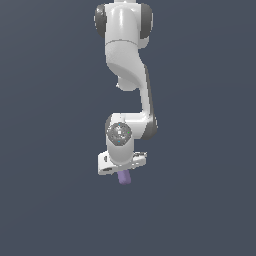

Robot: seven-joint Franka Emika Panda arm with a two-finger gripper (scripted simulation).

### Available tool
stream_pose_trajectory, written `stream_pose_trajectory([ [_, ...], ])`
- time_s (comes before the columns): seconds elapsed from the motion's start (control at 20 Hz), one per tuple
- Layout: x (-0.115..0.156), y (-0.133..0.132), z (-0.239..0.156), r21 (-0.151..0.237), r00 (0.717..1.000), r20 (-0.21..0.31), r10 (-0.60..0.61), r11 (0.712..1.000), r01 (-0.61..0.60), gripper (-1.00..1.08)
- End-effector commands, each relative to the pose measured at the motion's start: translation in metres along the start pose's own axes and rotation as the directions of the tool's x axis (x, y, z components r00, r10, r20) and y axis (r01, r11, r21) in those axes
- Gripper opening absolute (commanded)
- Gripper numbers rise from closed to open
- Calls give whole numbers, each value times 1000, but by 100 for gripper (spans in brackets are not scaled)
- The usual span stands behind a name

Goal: Pick up the object and move it to a goal position.

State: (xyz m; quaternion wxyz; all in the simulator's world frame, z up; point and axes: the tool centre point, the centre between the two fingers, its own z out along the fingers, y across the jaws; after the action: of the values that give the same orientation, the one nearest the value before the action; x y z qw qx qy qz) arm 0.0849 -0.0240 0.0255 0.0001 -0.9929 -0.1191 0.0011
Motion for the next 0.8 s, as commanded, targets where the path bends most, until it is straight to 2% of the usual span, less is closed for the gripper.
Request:
stream_pose_trajectory([
  [0.0, 1, 0, 1, -1, 1000, -2, 0, 1000, 0, 100],
  [0.05, 2, 0, 1, -1, 1000, -2, 0, 1000, 0, 100],
  [0.1, 2, 0, 1, -1, 1000, -2, 0, 1000, 0, -100],
  [0.75, 1, 2, -2, -1, 1000, -2, 0, 1000, 0, -100],
])
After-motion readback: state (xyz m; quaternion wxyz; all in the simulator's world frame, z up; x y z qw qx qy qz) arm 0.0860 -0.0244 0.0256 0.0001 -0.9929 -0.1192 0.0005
